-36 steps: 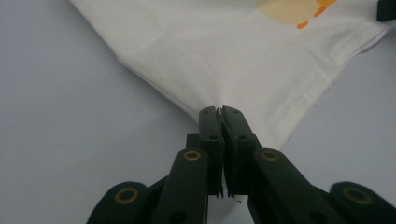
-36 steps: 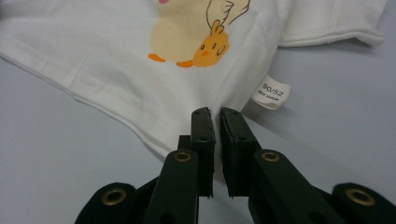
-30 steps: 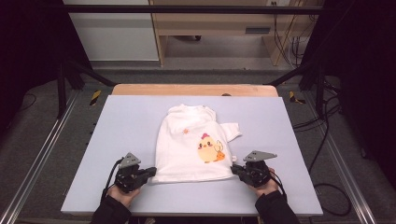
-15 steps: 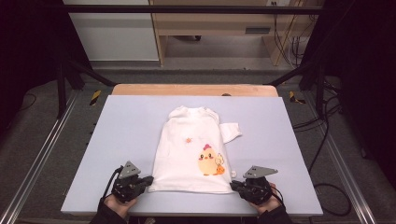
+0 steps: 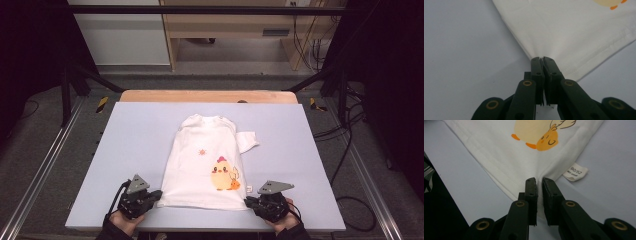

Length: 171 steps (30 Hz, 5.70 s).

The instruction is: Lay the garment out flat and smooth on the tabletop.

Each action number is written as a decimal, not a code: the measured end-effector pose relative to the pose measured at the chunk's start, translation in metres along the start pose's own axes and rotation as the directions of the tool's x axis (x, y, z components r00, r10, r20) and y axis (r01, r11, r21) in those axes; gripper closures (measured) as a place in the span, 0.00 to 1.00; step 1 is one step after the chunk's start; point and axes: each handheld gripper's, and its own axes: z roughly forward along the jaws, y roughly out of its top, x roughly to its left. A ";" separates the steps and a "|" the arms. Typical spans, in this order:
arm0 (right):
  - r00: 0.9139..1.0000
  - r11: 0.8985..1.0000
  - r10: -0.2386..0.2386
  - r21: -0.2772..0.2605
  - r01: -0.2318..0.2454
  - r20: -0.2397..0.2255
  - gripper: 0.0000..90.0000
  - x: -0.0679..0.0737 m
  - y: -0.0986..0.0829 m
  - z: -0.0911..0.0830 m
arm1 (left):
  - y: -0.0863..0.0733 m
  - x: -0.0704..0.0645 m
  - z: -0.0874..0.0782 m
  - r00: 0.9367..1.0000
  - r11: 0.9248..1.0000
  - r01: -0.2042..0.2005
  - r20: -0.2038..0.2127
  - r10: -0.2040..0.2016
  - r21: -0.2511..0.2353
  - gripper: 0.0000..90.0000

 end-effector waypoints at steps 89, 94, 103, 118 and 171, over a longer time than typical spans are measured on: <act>0.945 0.970 0.186 -0.206 -0.132 0.270 0.15 -0.140 0.109 0.065 | 0.051 0.001 0.078 0.996 0.995 -0.006 0.087 0.015 -0.102 0.99; 0.941 0.970 0.201 -0.192 -0.151 0.272 0.25 -0.146 0.106 0.067 | 0.051 0.001 0.079 0.996 0.995 -0.008 0.093 0.017 -0.102 0.99; 0.949 0.977 0.183 -0.155 -0.147 0.255 0.45 -0.145 0.104 0.075 | 0.051 0.001 0.079 0.995 0.995 -0.011 0.094 0.020 -0.100 0.99; 0.951 0.985 0.152 -0.120 -0.123 0.271 0.85 -0.141 0.103 0.080 | 0.051 0.001 0.079 0.995 0.995 -0.014 0.096 0.024 -0.100 0.99; 0.723 0.932 0.347 -0.305 -0.195 0.597 0.81 -0.209 0.072 -0.064 | 0.051 0.001 0.079 0.995 0.995 -0.015 0.096 0.025 -0.100 0.99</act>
